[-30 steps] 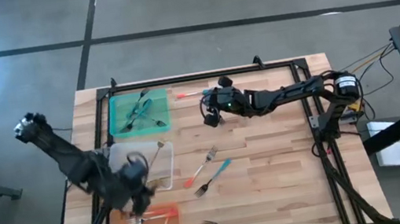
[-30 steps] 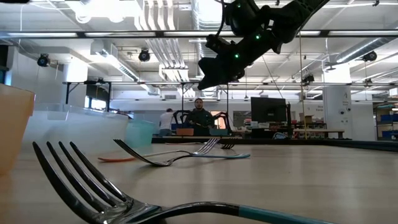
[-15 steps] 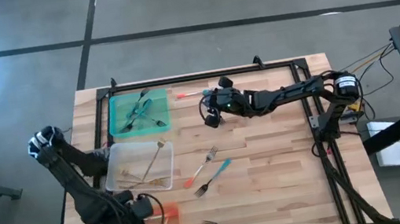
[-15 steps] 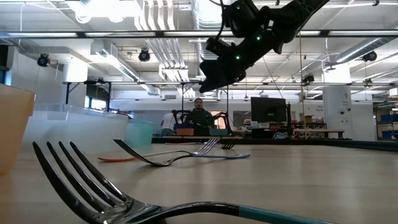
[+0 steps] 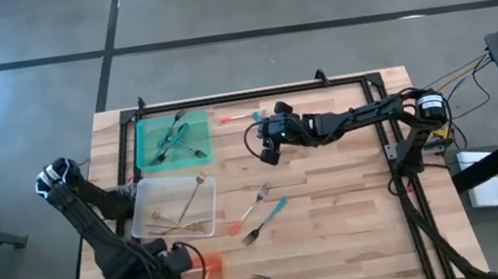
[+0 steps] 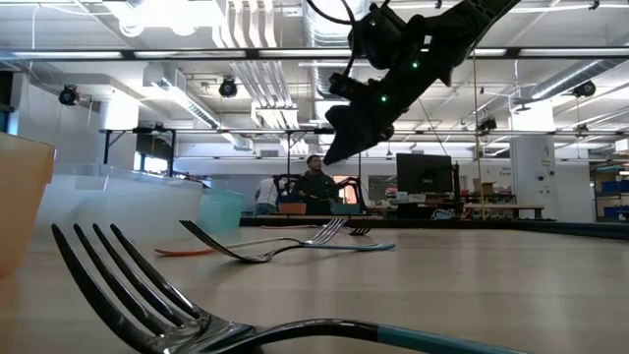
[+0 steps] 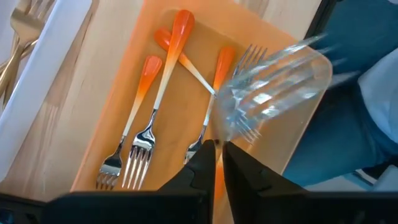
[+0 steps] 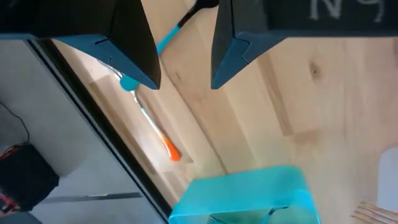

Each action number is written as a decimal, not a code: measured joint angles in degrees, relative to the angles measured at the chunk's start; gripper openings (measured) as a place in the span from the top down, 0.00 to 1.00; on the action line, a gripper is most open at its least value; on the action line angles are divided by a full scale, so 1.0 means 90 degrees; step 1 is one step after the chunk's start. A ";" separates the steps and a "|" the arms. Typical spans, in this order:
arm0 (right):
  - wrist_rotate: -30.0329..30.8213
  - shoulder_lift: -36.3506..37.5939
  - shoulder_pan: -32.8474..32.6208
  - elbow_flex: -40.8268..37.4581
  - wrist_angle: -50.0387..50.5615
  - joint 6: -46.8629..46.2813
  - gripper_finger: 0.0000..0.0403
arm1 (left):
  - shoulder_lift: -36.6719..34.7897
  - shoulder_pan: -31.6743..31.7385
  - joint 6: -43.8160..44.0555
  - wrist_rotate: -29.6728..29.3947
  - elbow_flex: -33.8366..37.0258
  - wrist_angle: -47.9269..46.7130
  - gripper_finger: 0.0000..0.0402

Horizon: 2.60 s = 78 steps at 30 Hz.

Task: Sort silverware by color (type)
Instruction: Put the orange fork into the orange bin, then put the blue fork into the blue bin

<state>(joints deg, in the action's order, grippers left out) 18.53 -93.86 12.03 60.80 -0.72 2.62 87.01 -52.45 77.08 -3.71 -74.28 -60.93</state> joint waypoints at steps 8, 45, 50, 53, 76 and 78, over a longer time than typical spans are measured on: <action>-0.0001 0.0000 -0.0002 0.0012 0.0057 -0.0153 0.65 | 0.0255 -0.0073 -0.0461 0.0024 0.0010 -0.0011 0.86; -0.2898 -0.1225 -0.2183 0.0403 0.0876 0.1506 0.69 | 0.0164 0.0748 -0.3961 -0.3854 0.0015 -0.0525 0.76; -0.3254 -0.1516 -0.2182 0.0696 0.0858 0.1379 0.69 | 0.0160 0.0736 -0.3942 -0.3817 0.0015 -0.0525 0.76; -0.3286 -0.1646 -0.2190 0.0807 0.0846 0.1230 0.69 | 0.0155 0.0736 -0.3942 -0.3813 0.0017 -0.0532 0.76; -0.3212 -0.2357 -0.2180 0.1659 0.1631 0.0553 0.97 | 0.0130 0.0707 -0.3120 -0.3818 0.0001 -0.0411 0.76; -0.3269 -0.2265 -0.2182 0.1775 0.2096 0.0666 0.97 | 0.0130 0.0707 -0.3130 -0.3820 -0.0033 -0.0415 0.76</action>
<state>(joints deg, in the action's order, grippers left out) -10.89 -114.25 -7.62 76.77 18.14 8.61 88.18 -46.09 48.90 -38.09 -74.58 -64.66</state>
